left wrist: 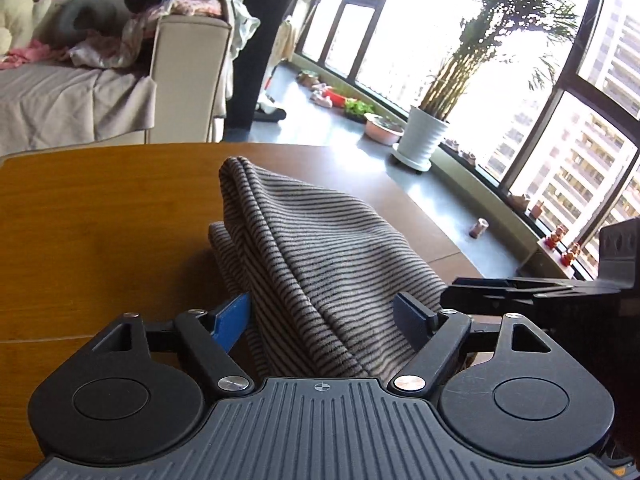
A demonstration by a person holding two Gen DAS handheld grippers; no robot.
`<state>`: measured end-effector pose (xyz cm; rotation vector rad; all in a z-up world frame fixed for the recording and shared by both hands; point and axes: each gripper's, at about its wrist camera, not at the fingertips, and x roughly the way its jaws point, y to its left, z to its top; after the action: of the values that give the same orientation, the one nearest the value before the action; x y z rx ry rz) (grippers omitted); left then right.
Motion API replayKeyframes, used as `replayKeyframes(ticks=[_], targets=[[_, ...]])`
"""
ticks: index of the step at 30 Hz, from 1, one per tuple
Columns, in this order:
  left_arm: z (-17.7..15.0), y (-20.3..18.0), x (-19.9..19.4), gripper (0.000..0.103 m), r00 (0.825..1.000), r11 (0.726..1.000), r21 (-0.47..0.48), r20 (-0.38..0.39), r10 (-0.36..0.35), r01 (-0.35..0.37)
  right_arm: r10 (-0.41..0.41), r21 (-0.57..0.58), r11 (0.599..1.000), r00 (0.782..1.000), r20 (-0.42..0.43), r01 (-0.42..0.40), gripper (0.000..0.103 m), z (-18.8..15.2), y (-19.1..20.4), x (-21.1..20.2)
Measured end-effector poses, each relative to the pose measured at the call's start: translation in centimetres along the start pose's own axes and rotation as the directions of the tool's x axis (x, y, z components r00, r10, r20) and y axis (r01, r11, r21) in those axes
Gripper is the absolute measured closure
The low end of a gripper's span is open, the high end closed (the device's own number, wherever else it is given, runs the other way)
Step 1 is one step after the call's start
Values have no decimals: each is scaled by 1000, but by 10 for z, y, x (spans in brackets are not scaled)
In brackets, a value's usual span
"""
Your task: Fold clothes
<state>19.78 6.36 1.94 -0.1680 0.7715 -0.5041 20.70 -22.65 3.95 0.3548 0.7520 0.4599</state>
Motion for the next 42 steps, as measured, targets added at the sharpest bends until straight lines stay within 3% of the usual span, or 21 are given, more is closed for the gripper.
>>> replayKeyframes(ticks=[4, 7, 8, 12, 14, 20, 25, 29, 34, 37, 39, 42], targets=[[-4, 10, 26, 14, 998, 997, -75, -66, -25, 20, 50, 82, 996, 997, -55, -45, 17, -5, -5, 13], [-12, 19, 32, 13, 997, 994, -99, -50, -55, 50, 79, 55, 996, 992, -99, -73, 21, -11, 3, 27], [-13, 20, 31, 17, 997, 995, -88, -42, -59, 55, 93, 42, 995, 989, -112, -89, 34, -12, 7, 32], [-16, 34, 22, 28, 997, 994, -84, -16, -71, 70, 74, -45, 996, 989, -131, -80, 36, 0, 30, 55], [-16, 49, 13, 33, 999, 994, -93, 8, -47, 48, 96, -72, 992, 985, -146, -107, 36, 9, 44, 74], [-5, 116, -10, 30, 994, 980, -188, 71, 82, -67, 154, -206, 962, 979, -135, -180, 36, 40, 96, 154], [21, 143, -52, 31, 962, 970, -155, 171, 213, -187, 147, -256, 951, 981, -126, -175, 35, 56, 122, 194], [56, 138, -75, 31, 933, 976, -80, 289, 217, -202, 125, -293, 944, 986, -112, -153, 35, 53, 127, 195], [86, 175, -14, 39, 964, 975, -138, 179, 197, -174, 87, -357, 928, 993, -73, -108, 35, 48, 131, 174], [88, 199, 20, 44, 972, 970, -164, 121, 201, -180, 74, -507, 859, 997, -14, -71, 44, 42, 146, 150], [84, 205, 22, 43, 971, 972, -160, 134, 196, -174, 103, -541, 836, 995, -6, -90, 46, 44, 154, 137], [83, 208, 21, 43, 973, 974, -153, 138, 188, -166, 197, -490, 856, 980, 14, -165, 46, 54, 167, 125]])
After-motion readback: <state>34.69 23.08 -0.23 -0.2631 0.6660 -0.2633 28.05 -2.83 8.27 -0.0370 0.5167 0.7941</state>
